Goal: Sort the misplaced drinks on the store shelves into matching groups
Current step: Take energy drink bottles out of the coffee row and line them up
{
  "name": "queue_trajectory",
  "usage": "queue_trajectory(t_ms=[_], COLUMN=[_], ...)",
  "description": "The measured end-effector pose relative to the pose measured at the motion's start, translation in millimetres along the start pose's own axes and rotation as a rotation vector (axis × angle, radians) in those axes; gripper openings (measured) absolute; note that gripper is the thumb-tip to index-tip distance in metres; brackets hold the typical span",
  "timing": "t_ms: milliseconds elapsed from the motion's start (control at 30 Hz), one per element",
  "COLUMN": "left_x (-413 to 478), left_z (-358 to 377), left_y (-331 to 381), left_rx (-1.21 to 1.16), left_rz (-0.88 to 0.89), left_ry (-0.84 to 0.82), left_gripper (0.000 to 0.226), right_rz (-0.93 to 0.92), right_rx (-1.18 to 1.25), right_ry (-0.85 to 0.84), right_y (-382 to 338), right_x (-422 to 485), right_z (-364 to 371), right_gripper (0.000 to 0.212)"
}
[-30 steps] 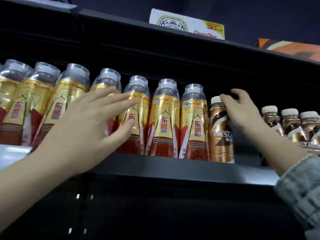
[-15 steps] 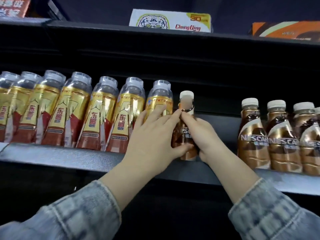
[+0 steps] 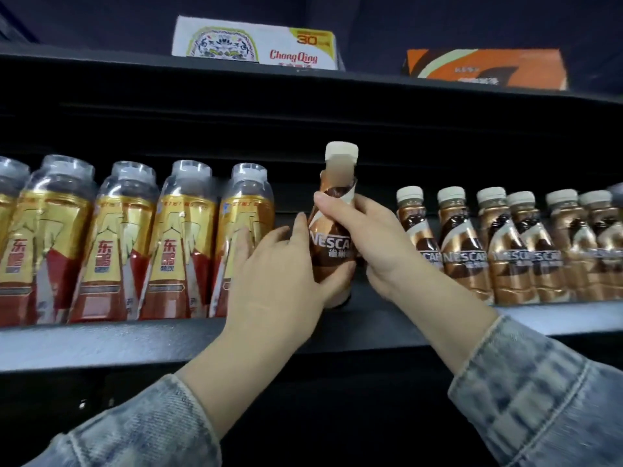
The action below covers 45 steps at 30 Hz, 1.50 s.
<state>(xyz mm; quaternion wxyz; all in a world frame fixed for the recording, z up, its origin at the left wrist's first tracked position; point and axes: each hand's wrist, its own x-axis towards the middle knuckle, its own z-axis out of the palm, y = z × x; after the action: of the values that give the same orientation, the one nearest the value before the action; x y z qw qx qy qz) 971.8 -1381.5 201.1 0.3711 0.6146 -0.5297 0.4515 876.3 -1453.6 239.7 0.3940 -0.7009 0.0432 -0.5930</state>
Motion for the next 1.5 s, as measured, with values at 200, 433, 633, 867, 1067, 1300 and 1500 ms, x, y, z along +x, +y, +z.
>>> queue_trajectory(t_ms=[200,433,633,867,1067,1300,1500], left_x=[7.7,9.4,15.7,35.1,58.5,97.7,135.8], left_z=[11.2,28.2,50.6,78.4,96.3,113.5,147.3], left_y=[58.8,157.4,254.0,349.2,387.4,422.3,466.3], left_rx=[-0.229,-0.404,-0.427,-0.509,-0.616,-1.055,-0.903], left_rz=[0.045,0.098,0.09,0.022,0.179,0.03,-0.223], left_ry=[0.018,0.097,0.138,0.097,-0.07,-0.266,-0.277], left_gripper=[0.085,0.07,0.068,0.073,0.067,0.052,0.079], right_rz=[0.012,0.033,0.027,0.069,0.084,0.114,0.08], right_rx=[-0.018,0.005,-0.057,-0.116,-0.107,-0.158,-0.225], right_ry=[0.115,0.213,0.186,0.174,0.257,0.374,0.46], right_y=[-20.0,-34.7,-47.1,-67.4,-71.9,-75.1,-61.7], right_x=[-14.9,-32.0,-39.0,-31.0,-22.3,-10.1,-4.7], right_z=[-51.9,-150.1,-246.9,-343.5,-400.7,-452.8,-491.9], right_gripper=[0.018,0.02,0.019,0.014,0.021,0.028,0.025])
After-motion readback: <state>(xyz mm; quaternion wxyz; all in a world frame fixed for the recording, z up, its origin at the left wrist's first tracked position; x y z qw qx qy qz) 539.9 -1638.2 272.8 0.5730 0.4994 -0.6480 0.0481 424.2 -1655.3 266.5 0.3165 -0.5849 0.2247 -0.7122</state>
